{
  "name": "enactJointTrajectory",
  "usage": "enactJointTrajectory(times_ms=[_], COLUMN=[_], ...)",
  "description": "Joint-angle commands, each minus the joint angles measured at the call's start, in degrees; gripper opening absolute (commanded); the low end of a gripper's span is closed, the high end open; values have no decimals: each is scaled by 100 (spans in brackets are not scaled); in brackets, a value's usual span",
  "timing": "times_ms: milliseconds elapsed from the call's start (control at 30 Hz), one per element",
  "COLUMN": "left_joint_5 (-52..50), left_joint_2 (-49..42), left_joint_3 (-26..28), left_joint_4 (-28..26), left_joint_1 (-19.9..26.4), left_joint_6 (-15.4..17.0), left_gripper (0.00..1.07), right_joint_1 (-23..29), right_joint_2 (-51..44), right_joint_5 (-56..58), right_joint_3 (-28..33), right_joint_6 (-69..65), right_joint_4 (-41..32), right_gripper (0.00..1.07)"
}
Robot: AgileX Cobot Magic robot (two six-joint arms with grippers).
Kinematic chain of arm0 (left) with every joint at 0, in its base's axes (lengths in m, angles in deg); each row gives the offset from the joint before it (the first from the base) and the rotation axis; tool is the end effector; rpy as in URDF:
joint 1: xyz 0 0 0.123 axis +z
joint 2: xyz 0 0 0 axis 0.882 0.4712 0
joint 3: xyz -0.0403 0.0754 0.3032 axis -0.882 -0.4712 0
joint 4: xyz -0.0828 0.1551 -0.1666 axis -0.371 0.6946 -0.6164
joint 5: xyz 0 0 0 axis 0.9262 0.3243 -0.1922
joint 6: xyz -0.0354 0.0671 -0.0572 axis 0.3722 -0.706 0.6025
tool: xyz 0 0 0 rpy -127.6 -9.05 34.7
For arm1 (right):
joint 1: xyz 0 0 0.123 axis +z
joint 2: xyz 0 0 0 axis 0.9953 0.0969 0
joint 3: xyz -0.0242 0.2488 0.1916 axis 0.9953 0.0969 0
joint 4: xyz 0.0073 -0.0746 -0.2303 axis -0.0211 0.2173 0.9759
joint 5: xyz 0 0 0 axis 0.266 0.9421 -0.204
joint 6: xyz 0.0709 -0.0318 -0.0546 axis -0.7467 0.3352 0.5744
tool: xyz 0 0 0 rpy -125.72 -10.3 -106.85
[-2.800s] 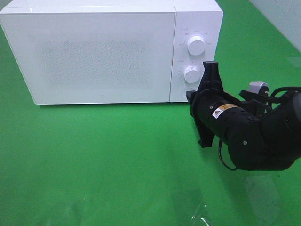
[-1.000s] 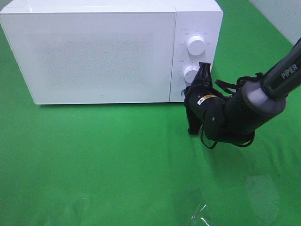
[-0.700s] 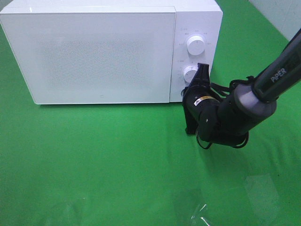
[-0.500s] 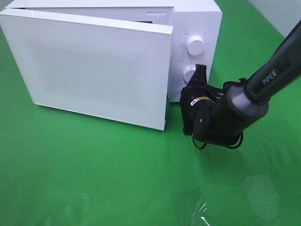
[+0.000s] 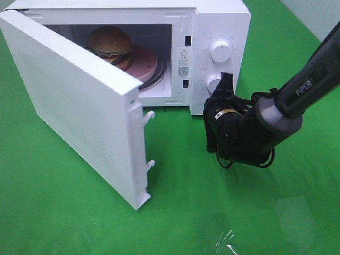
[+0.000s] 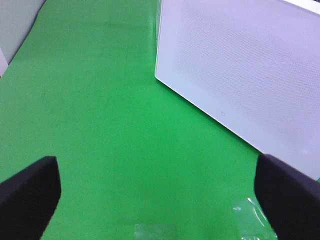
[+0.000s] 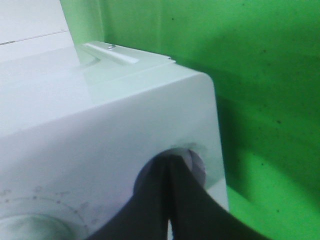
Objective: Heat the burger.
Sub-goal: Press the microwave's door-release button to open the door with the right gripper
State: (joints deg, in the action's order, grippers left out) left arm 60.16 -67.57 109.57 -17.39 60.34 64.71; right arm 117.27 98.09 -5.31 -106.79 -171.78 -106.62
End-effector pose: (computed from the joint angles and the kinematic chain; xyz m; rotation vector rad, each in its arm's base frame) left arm -0.0438 -0.0036 0.2757 0.0310 2.0241 -0.0850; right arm 0.3710 0.1833 0.0986 1.5212 1.3792 1.1395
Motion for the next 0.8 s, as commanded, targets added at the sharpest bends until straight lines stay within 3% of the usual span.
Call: enactJointTrajectory(times_ms=[33, 567, 700, 800], left_joint_5=[6, 6, 6, 6], left_joint_2=[-11, -11, -11, -11], left_joint_3=[-17, -17, -17, -17], left_joint_4=[11, 11, 11, 11], left_joint_1=[6, 6, 6, 6], left_joint_6=[0, 0, 0, 0], left_gripper=[98, 98, 98, 98], right_joint_1=[-281, -149, -149, -149], right_joint_2=[-34, -791, -1180, -1306], right_joint_5=[-1765, 92, 1335, 1656], right_joint_3=[-619, 292, 556, 636], right_joint_6=[-40, 143, 602, 934], right_joint_4=[510, 596, 848, 865], right_gripper=[0, 0, 0, 0])
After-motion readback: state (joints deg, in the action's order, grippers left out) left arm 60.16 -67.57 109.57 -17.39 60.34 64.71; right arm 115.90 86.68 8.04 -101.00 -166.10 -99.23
